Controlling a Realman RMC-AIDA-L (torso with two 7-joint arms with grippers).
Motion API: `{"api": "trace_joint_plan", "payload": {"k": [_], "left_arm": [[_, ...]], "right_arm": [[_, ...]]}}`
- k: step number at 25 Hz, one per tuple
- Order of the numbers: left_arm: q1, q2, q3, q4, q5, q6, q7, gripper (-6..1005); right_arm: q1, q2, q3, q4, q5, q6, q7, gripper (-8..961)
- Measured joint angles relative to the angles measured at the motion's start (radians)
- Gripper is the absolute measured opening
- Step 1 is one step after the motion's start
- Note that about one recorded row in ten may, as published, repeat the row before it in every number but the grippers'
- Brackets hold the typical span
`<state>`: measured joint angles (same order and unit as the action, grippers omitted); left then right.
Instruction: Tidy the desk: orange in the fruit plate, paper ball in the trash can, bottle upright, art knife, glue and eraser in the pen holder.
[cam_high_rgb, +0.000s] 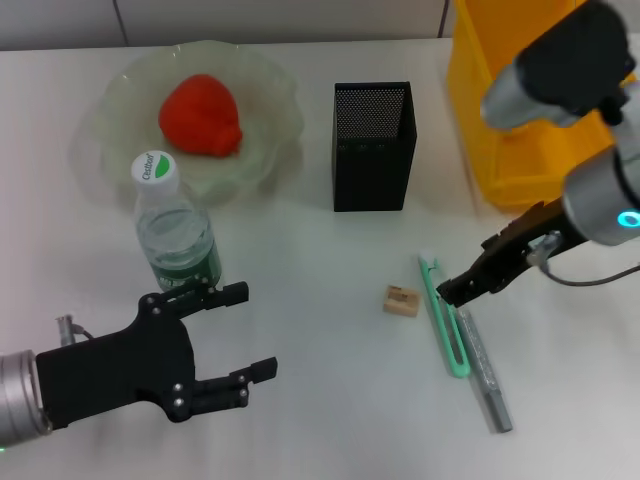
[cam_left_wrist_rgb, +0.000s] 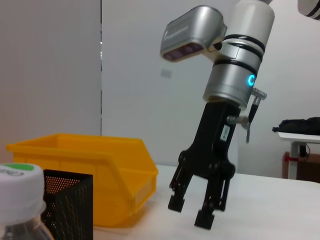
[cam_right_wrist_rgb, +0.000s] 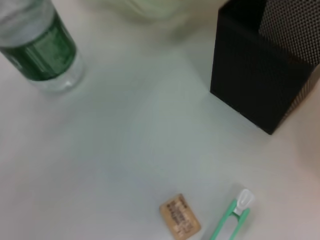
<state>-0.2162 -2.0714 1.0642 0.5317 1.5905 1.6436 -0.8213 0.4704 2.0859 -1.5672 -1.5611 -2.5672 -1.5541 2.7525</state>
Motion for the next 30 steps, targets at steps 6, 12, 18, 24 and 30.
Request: {"api": "trace_joint_plan", "payload": {"k": [6, 12, 18, 24, 30], "left_arm": [[-0.012, 0.0, 0.0, -0.002, 0.005, -0.004, -0.003, 815], [-0.018, 0.0, 0.0, -0.01, 0.006, -0.006, 0.0, 815], [-0.021, 0.001, 0.0, -0.014, 0.007, -0.006, 0.003, 815], [-0.023, 0.001, 0.0, -0.023, 0.007, -0.009, 0.005, 815], [-0.025, 0.001, 0.0, -0.025, 0.006, -0.018, 0.005, 815]], "right_arm": [[0.02, 0.001, -0.042, 0.085, -0.019, 0.096, 0.044, 798], [0.058, 0.002, -0.039, 0.184, -0.017, 0.165, 0.091, 777], [0.101, 0.003, -0.051, 0.281, -0.012, 0.232, 0.114, 674], [0.121, 0.005, -0.055, 0.322, -0.004, 0.256, 0.117, 589], [0.147, 0.005, -0.069, 0.364, 0.014, 0.264, 0.118, 588]]}}
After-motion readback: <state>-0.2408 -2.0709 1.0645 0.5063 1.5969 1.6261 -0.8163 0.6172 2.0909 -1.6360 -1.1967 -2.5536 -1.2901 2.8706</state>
